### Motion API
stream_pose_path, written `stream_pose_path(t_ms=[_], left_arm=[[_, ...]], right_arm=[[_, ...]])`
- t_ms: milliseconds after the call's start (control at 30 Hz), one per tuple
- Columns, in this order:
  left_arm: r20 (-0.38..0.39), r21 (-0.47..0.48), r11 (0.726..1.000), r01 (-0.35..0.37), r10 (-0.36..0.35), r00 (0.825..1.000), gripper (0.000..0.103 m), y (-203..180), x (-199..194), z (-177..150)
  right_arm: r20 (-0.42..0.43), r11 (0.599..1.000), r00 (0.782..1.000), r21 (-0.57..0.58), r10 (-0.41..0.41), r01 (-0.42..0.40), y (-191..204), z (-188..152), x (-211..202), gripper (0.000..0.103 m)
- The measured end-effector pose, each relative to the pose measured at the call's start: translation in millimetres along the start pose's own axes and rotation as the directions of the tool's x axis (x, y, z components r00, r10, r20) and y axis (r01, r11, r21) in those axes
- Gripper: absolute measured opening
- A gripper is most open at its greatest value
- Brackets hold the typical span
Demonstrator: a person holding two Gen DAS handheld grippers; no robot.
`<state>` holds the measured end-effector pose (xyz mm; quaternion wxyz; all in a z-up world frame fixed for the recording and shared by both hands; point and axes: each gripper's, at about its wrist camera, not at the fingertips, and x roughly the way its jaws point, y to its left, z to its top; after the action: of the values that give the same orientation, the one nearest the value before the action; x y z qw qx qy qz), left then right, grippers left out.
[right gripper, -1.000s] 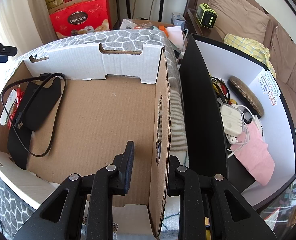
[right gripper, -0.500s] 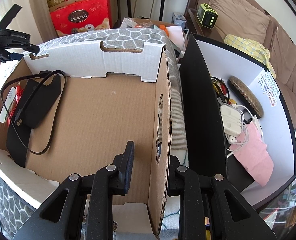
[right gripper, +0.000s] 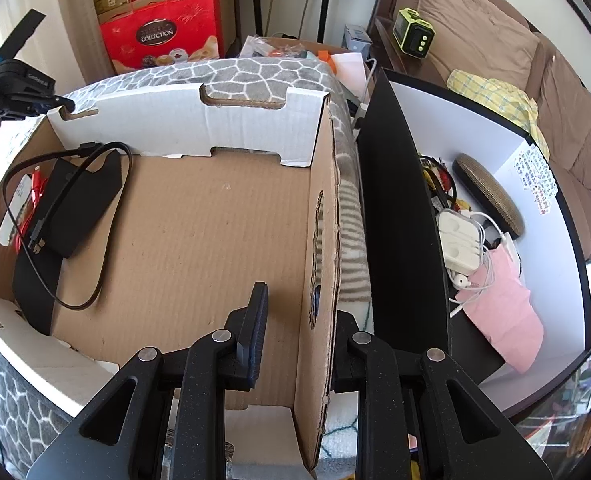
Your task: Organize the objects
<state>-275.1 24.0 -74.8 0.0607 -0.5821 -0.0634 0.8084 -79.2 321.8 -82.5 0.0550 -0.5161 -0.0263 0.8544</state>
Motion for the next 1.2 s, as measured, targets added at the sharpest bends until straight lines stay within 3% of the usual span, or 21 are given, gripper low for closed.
stream_pose_path(t_ms=[267,600,867,1200], left_arm=[[0.079,0.071,0.996,0.059,-0.065,0.995,0.006,-12.2,-48.3,-9.9],[0.132,0.208,0.964,0.163,-0.193,0.972,0.006,-46.7,-118.9,-41.1],[0.066,0.338,0.916,0.217,-0.253,0.965,0.006,-98.3,-135.4,-73.4],[-0.018,0.366,0.905,0.217,-0.227,0.974,0.006,-120.2,-108.8,-94.3]], right_arm=[[0.009,1.0,1.0,0.029,-0.003,0.003,-8.8,3.8,-2.0,0.009],[0.028,0.999,1.0,0.045,-0.006,0.005,-13.4,12.1,-7.1,0.006],[0.035,0.999,0.999,0.045,-0.021,0.019,-12.0,14.4,-7.3,0.005],[0.042,0.999,0.999,0.051,-0.001,-0.001,-17.4,15.2,-6.5,0.003]])
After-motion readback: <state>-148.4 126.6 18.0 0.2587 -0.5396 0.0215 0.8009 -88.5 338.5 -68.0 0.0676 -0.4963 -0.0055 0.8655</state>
